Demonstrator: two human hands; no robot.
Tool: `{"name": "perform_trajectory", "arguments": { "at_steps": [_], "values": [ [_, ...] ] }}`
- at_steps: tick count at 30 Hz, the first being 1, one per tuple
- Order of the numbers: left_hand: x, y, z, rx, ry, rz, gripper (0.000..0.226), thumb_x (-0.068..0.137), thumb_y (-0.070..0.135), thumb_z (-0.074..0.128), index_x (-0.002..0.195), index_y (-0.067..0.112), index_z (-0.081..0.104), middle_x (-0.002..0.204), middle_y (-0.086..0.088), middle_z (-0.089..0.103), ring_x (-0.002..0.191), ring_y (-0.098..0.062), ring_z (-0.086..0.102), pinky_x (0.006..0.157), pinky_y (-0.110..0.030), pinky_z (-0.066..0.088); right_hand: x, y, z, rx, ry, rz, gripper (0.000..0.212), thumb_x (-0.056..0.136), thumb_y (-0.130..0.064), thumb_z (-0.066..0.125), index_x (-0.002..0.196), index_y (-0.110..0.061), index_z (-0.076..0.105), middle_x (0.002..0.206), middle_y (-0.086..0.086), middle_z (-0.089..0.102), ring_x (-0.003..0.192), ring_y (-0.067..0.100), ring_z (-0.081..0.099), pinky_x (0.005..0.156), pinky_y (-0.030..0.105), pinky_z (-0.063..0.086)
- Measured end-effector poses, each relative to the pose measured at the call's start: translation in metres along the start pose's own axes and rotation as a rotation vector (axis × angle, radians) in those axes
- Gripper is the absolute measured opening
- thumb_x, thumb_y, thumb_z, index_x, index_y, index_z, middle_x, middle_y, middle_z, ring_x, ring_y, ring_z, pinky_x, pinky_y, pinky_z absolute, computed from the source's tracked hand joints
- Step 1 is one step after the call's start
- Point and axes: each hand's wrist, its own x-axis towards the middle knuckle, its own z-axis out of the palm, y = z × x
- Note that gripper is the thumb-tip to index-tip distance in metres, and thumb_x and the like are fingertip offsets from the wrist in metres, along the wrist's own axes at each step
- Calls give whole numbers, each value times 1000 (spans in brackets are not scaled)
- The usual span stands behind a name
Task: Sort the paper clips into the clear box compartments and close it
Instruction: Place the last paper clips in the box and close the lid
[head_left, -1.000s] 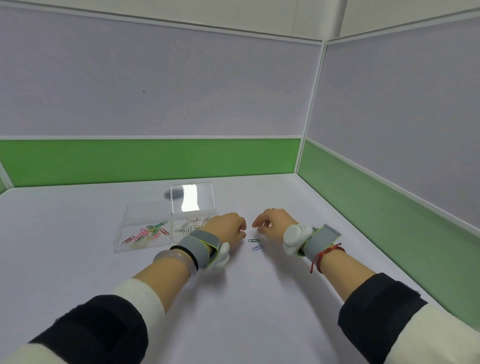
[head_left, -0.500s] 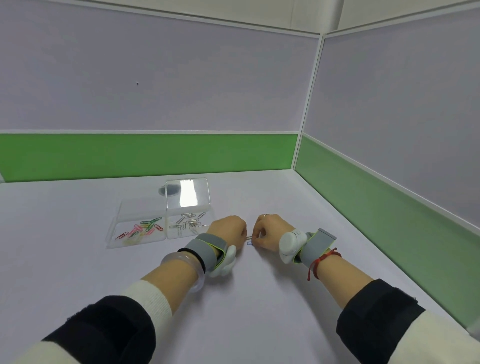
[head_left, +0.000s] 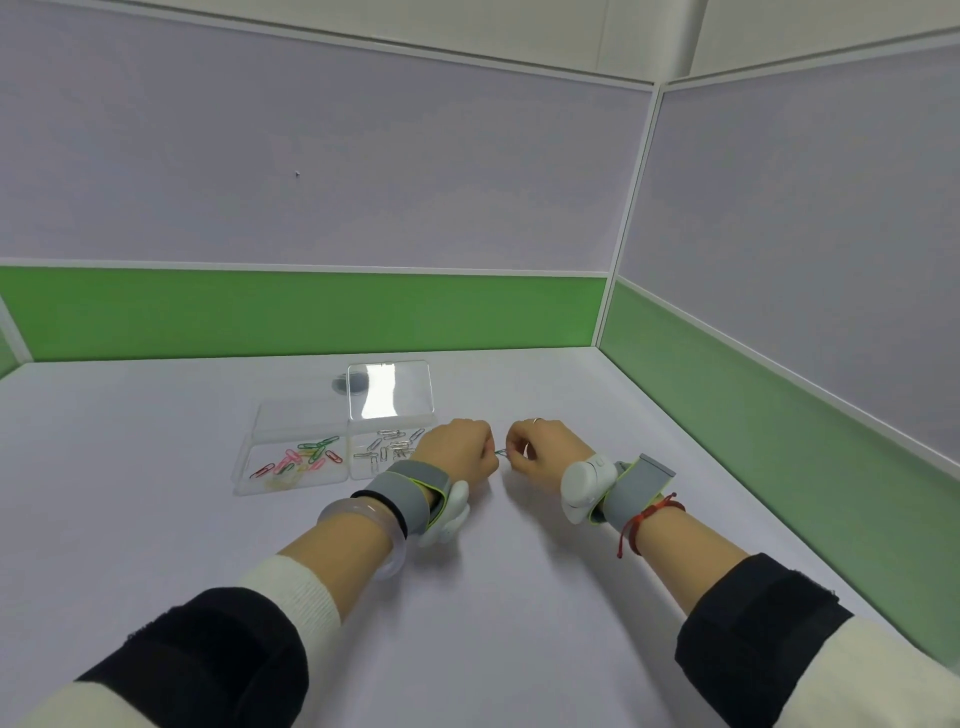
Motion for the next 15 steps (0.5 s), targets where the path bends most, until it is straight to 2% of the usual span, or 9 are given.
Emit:
{"name": "perform_trajectory", "arguments": {
  "at_steps": [5, 12, 15],
  "values": [
    [-7, -21, -21, -5, 50, -20, 21, 88, 15, 44, 98, 10, 61, 104, -12, 67, 94, -33, 62, 79, -37, 50, 13, -23, 3, 29, 41, -48, 15, 88, -13, 51, 94, -7, 64, 96, 13, 70, 71, 19, 48, 68, 28, 42],
    [-23, -63, -53, -7, 122, -97, 18, 87, 13, 44, 94, 9, 60, 102, -13, 67, 94, -34, 61, 72, -34, 46, 38, -66, 8, 63, 74, -124, 14, 90, -9, 51, 95, -6, 64, 96, 13, 70, 71, 19, 46, 68, 23, 36],
    [-31, -78, -65, 13, 144, -121, 17, 88, 13, 44, 93, 8, 60, 101, -14, 67, 92, -35, 61, 73, -35, 47, 45, -79, 11, 64, 72, -142, 15, 89, -6, 51, 94, -6, 65, 96, 13, 71, 72, 18, 49, 69, 24, 38]
  ]
}}
